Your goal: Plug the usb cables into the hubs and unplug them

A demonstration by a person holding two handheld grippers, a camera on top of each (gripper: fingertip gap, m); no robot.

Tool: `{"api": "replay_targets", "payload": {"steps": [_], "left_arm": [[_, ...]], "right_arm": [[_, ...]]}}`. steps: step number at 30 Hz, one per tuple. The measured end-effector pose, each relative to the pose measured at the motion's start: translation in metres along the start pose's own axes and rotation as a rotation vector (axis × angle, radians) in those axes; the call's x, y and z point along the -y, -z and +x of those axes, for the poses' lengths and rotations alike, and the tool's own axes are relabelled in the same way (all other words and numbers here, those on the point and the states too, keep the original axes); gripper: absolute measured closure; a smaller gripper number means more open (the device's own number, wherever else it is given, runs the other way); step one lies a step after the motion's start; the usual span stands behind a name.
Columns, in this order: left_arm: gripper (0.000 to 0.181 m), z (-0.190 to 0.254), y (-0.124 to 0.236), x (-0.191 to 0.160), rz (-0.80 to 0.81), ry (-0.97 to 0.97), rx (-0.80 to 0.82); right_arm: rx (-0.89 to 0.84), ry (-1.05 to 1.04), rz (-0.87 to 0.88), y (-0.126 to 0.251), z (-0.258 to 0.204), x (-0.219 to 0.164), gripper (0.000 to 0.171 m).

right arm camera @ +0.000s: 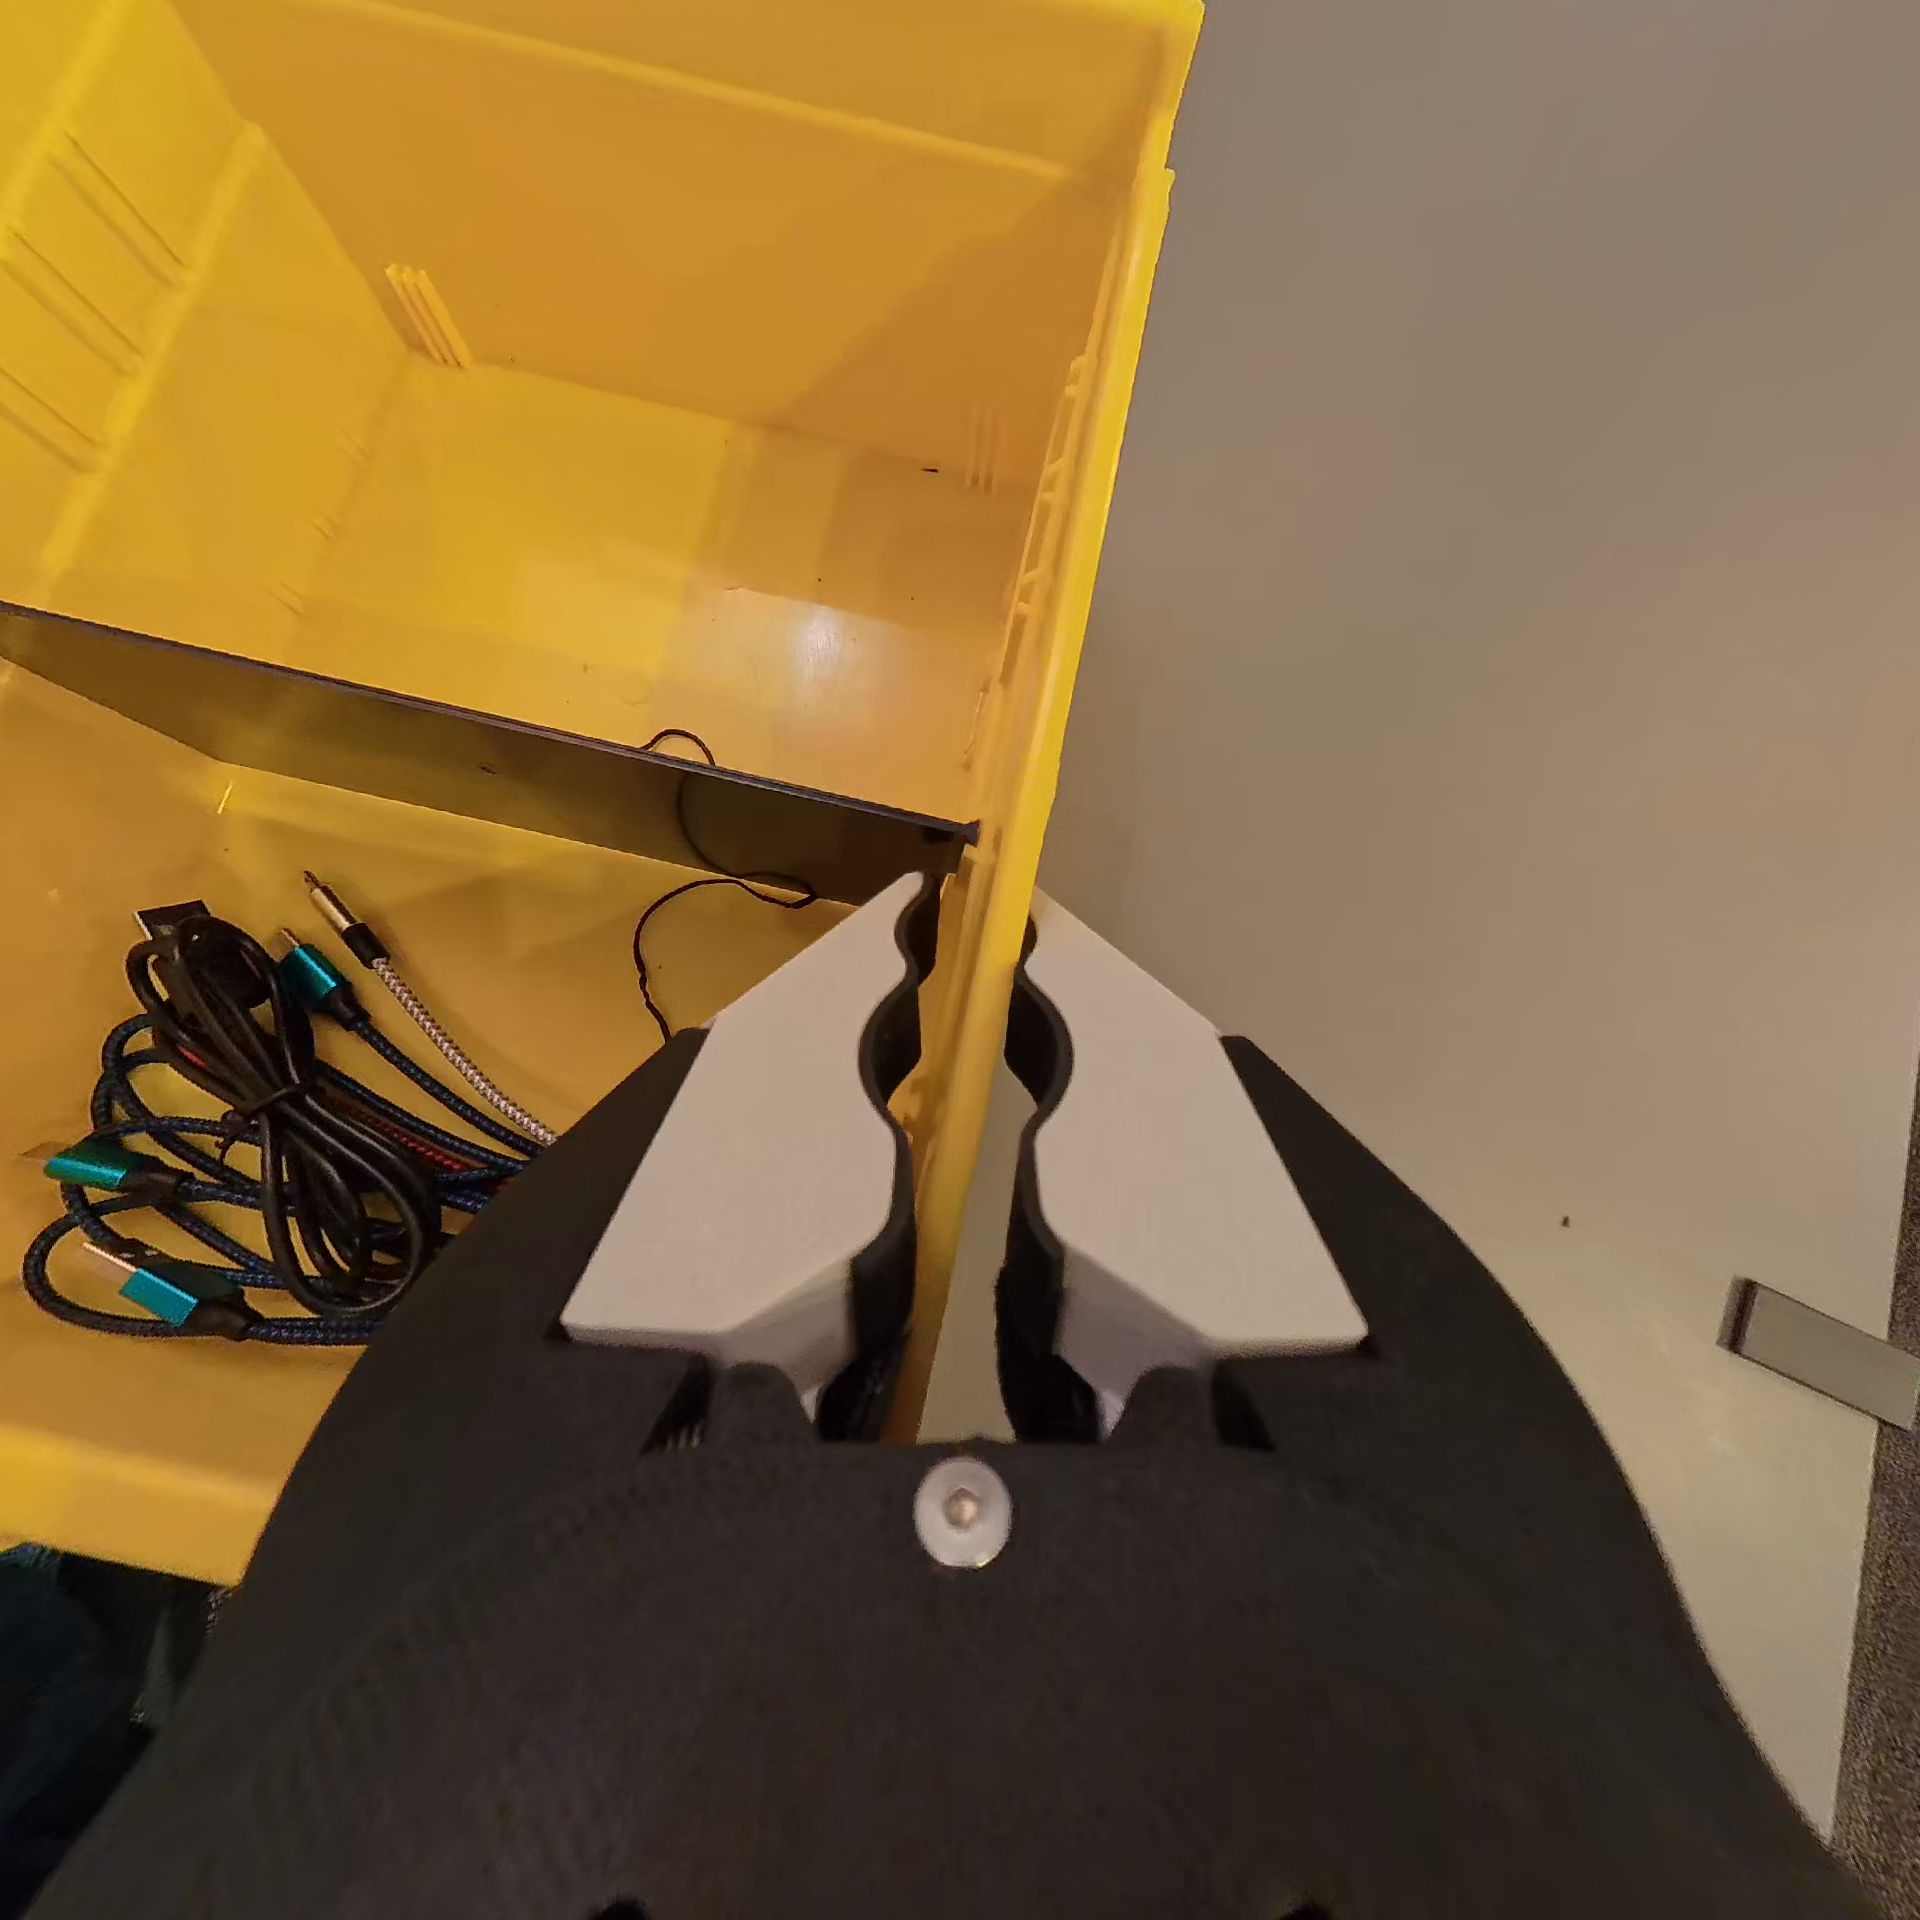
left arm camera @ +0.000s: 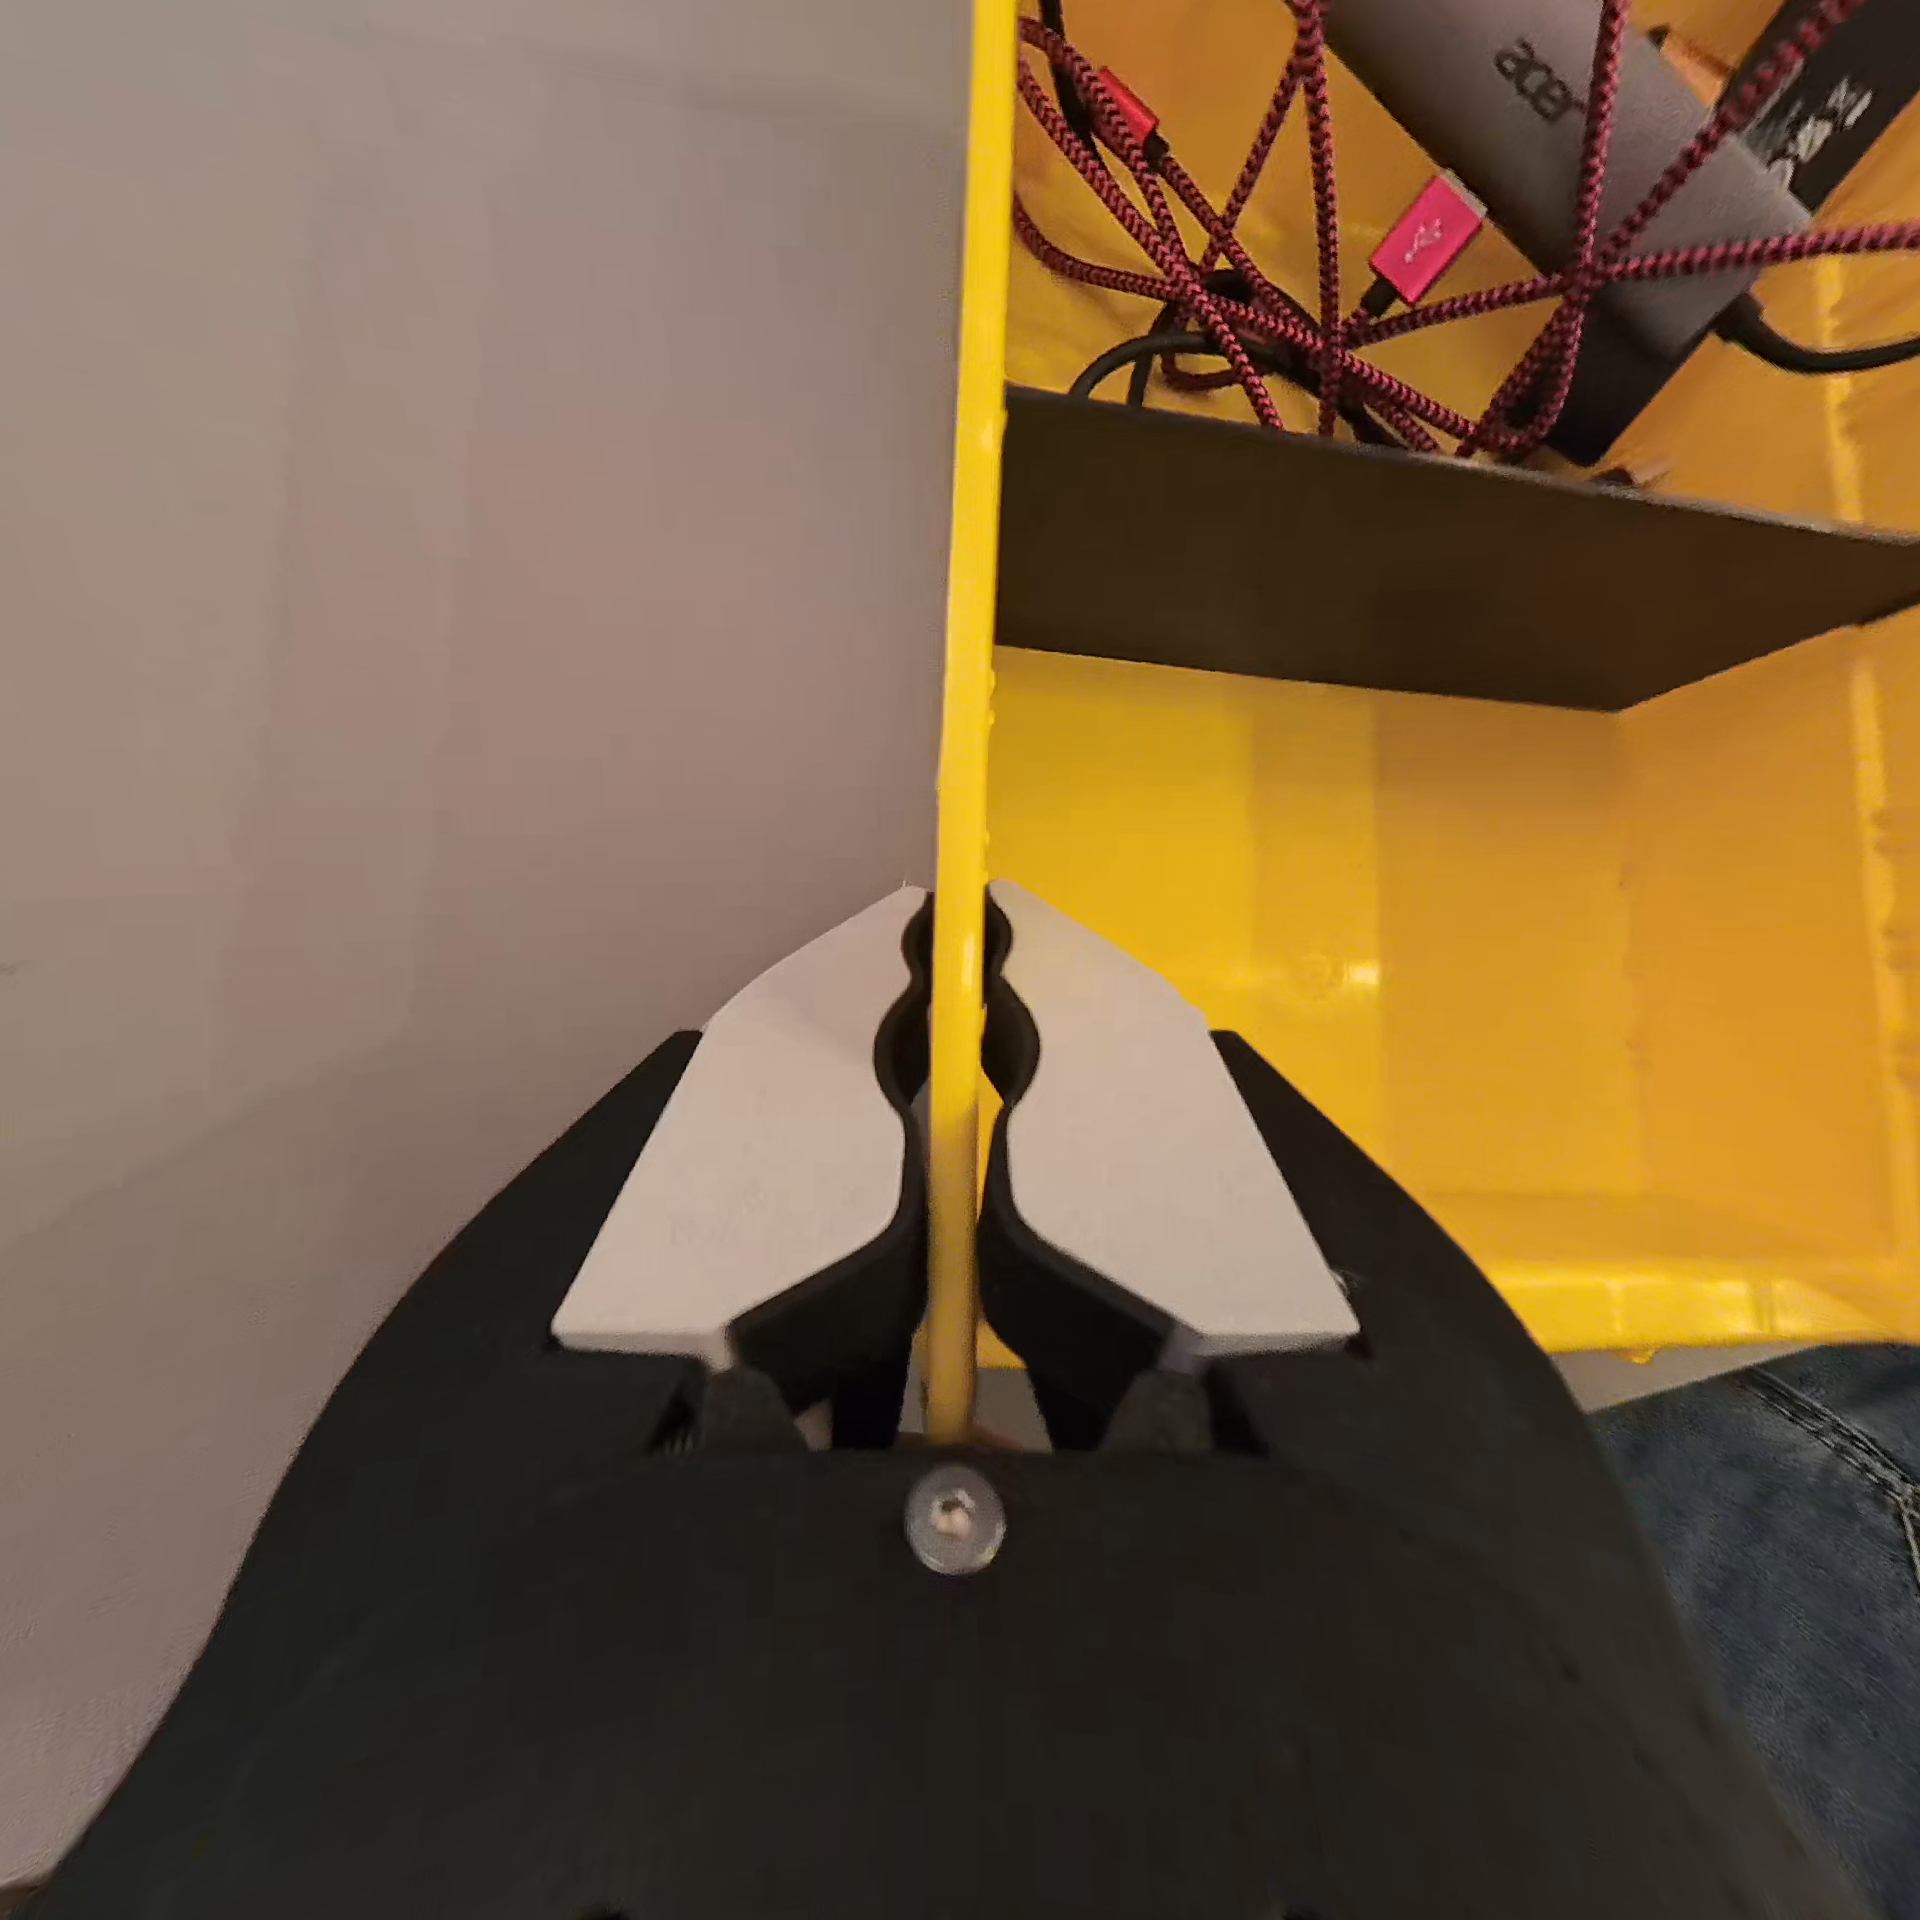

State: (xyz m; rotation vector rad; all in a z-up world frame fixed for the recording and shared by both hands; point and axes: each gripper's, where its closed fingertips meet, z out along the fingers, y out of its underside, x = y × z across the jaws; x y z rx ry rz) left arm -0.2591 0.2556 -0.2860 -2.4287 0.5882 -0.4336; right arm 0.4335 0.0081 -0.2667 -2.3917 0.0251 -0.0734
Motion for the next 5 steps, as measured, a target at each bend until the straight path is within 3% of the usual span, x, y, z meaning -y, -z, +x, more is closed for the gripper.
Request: {"api": "replay_targets", "payload": {"steps": [5], "left_arm": [[0.177, -0.024, 0.021, -0.020, 0.015, 0.052, 0.049]], "right_arm": [[-0.008, -0.036, -0.045, 0.005, 0.018, -0.019, 0.165]]}}
